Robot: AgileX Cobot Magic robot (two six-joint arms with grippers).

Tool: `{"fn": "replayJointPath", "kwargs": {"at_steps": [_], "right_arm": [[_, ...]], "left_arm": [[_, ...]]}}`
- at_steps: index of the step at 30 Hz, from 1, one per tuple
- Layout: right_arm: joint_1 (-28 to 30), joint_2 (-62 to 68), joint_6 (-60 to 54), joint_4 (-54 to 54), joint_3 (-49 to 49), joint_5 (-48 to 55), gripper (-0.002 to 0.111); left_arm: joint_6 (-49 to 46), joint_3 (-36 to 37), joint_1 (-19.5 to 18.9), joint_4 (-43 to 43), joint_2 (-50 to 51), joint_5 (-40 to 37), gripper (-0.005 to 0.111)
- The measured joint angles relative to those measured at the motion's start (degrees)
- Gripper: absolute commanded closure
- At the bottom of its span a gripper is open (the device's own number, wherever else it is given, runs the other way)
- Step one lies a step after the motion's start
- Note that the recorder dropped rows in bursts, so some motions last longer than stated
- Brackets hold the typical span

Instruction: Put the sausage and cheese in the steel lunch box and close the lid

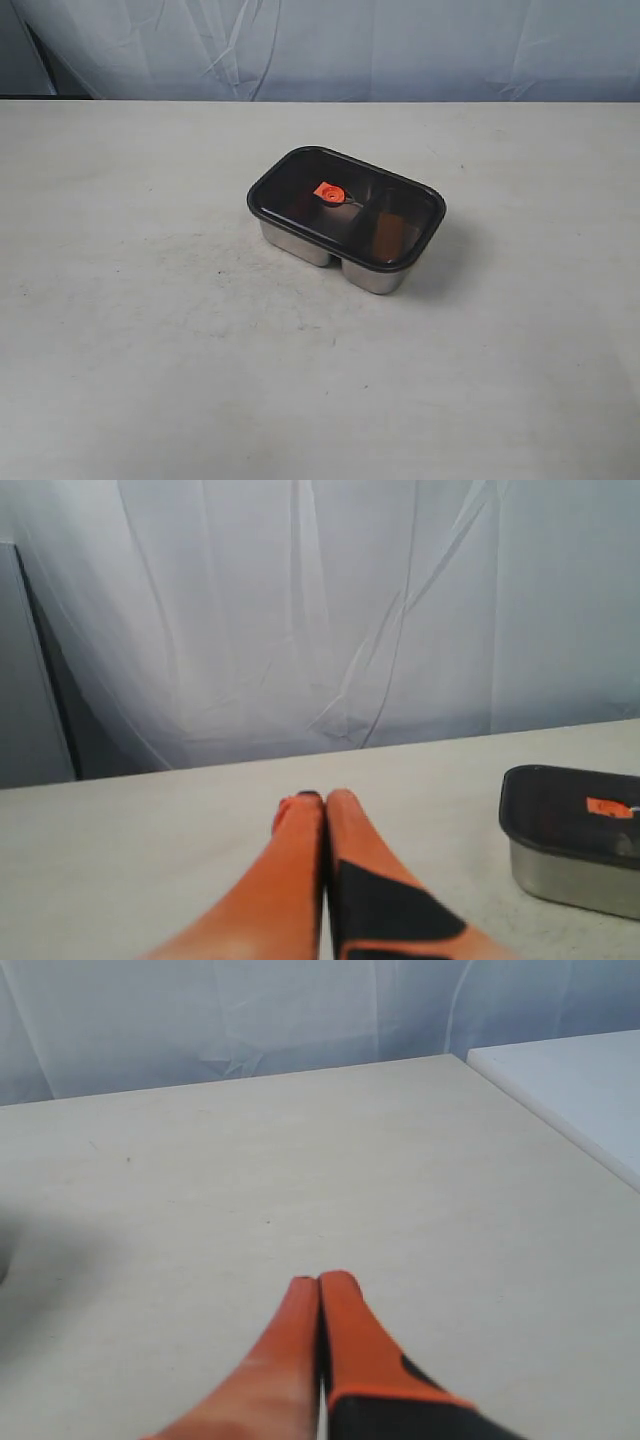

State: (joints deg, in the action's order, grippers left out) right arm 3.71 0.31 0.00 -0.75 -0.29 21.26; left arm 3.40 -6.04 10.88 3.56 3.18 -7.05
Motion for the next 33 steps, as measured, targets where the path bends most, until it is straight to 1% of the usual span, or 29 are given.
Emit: {"fn": "replayJointPath", "kwargs": {"at_steps": [2,7,10,18,23,33], "right_arm": [[0.0,0.0,0.0,0.0,0.0,0.0,0.109],[0.0,0.0,0.0,0.0,0.0,0.0,0.109],[0.0,0.0,0.0,0.0,0.0,0.0,0.109],[0.0,0.0,0.0,0.0,0.0,0.0,0.109],[0.0,0.0,0.0,0.0,0.0,0.0,0.109],[0.0,0.0,0.0,0.0,0.0,0.0,0.109]], "left_arm": [[-0.7,1.2,-1.6,-1.3,-1.4,-1.3,0.107],[-0.9,4.3,-7.8,-3.6,-2.8,-2.4,0.107],[-0.7,5.6,-9.8,-3.9,-2.8,-2.9,0.107],[-2.1,5.7,-10.3,-4.5,-2.9,-6.1,0.107],[-4.4,5.7,-10.4,-5.1,-2.9,-6.1,0.107],[-4.9,5.7,-10.4,-5.2,-2.9,-6.1,0.107]]}}
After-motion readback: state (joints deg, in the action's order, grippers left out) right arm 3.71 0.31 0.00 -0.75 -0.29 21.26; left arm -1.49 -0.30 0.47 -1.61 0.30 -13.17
